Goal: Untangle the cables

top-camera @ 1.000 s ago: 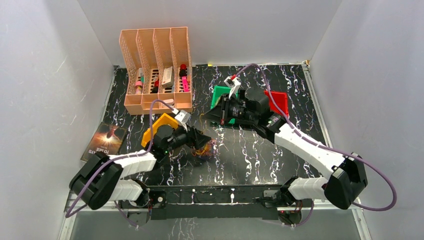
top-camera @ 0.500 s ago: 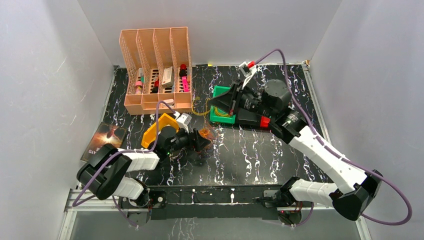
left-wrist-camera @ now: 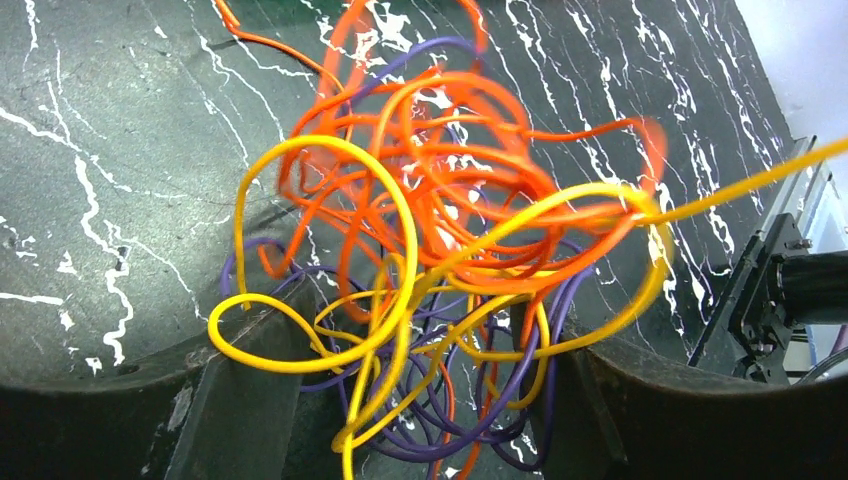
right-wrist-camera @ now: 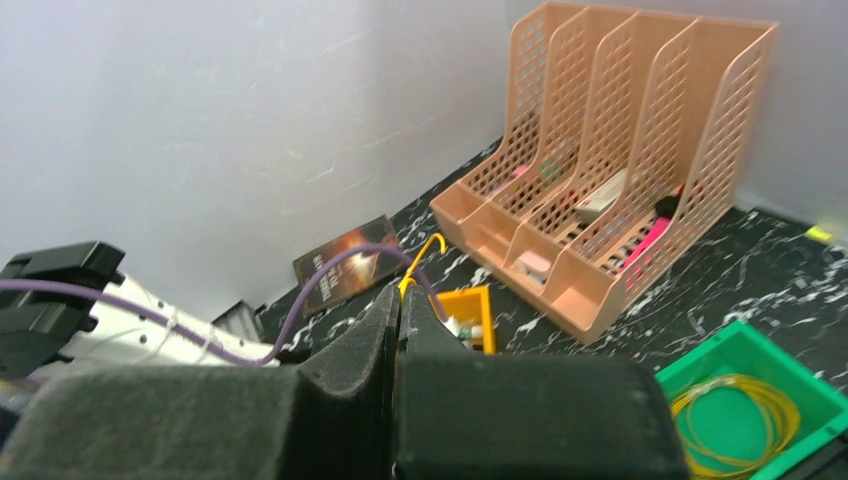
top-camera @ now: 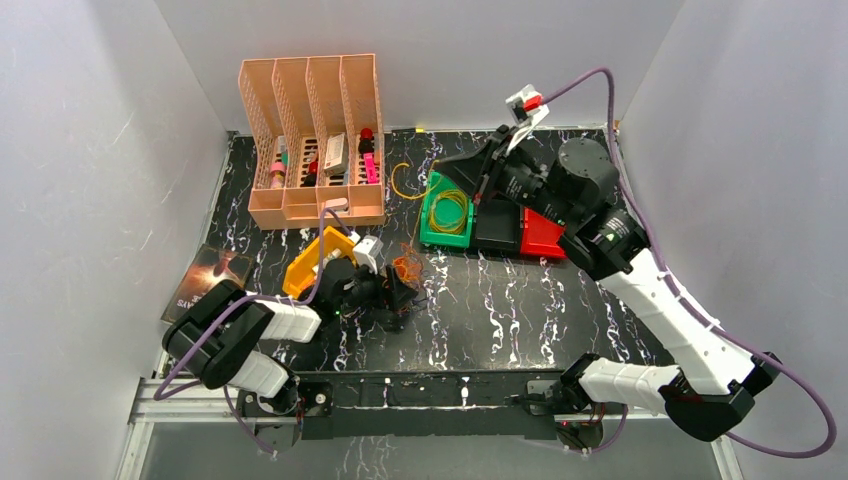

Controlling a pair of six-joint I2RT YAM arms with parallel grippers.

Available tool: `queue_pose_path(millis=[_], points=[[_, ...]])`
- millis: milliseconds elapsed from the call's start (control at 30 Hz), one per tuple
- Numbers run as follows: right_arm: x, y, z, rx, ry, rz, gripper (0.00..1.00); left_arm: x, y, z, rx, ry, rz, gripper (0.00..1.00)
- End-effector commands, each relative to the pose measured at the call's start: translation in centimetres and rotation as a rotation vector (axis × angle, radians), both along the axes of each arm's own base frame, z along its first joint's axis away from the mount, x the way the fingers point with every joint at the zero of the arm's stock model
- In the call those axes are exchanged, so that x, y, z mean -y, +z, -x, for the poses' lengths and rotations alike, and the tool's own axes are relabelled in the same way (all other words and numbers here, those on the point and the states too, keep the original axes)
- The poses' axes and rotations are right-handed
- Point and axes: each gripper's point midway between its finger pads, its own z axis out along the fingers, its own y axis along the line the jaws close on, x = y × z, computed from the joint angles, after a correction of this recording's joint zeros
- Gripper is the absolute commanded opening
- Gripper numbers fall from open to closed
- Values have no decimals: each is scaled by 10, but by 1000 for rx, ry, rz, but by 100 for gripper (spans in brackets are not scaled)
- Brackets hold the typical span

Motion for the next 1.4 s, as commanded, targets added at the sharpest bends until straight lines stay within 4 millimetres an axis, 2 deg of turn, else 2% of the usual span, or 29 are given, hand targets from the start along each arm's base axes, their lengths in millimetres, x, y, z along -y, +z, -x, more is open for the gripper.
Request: queue_pose_path(millis=[0,67,133,233,333,567,733,1033,1367], points=[[24,53,-12,142,-144,-46,0,-5,-3,-1,16,29,-15,70],[31,48,-20,130,-199,-13,0,-9,0,-4,26,52,-20,70],[42,50,-25,140,-261,-2,0,-13,0,-5,32,70,-37,70],[59,69,-25,187,-334,-23,0,-19,-7,-6,20,95,-71,70],[69,84,-21,221,-362,-41,0,-24,-14,-6,4,117,-93,69],[85,109,-20,284,-426,-51,0,-30,-25,-6,-34,149,-122,54],[112,140,-16,357,-528,-87,0,-33,-30,-4,-50,158,-139,53],[172,193,9,489,-706,-196,0,-36,-39,-2,-70,157,-165,55],[231,224,37,585,-883,-242,0,-40,-48,-1,-91,172,-187,54]])
